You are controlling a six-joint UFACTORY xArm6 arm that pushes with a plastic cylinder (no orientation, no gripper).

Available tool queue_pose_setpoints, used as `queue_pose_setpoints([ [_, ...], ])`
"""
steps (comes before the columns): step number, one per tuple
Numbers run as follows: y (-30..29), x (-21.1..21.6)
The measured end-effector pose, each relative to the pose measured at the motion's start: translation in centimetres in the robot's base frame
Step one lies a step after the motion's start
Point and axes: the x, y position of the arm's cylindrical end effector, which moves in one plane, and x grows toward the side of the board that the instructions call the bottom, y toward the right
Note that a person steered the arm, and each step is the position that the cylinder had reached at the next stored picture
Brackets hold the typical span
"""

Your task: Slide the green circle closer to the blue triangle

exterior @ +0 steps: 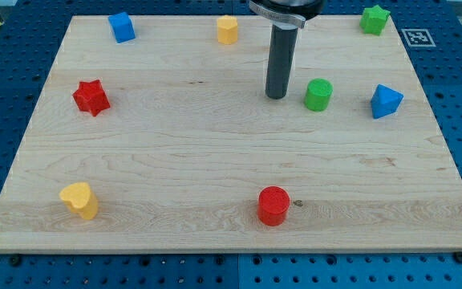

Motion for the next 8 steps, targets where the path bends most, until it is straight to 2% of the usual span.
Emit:
queue_pose_setpoints([
  [3,1.6,0.0],
  [4,2.7,1.7],
  [6,6.0,2.0],
  [8,4.8,-1.8],
])
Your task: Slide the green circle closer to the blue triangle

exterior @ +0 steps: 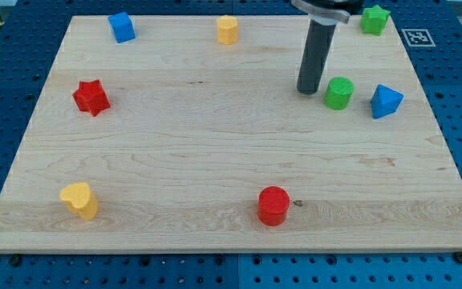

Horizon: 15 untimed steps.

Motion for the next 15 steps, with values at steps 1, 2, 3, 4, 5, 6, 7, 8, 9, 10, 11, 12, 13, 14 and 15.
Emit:
queue_pose_setpoints([
  [1,1.3,-1.1],
  [2,2.1,-1.1],
  [3,2.1,-1.2],
  [4,3.4,-1.3],
  [5,3.5,-1.3],
  [6,3.8,0.3],
  [7,3.9,0.6],
  [8,1.5,0.6],
  [9,-0.3,2.2],
  [10,-0.3,3.7],
  [11,-0.2,4.0],
  [12,0.1,5.1],
  [13,0.1,5.1],
  [14,0.1,6.2],
  [15,0.2,6.3],
])
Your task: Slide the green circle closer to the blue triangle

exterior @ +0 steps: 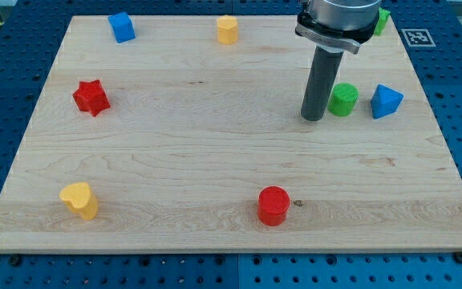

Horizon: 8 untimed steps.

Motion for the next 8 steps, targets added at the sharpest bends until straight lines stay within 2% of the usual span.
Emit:
queue_pose_setpoints([
  [3,1.3,0.1],
  [4,-1.1,-1.0],
  [8,0.3,-1.3],
])
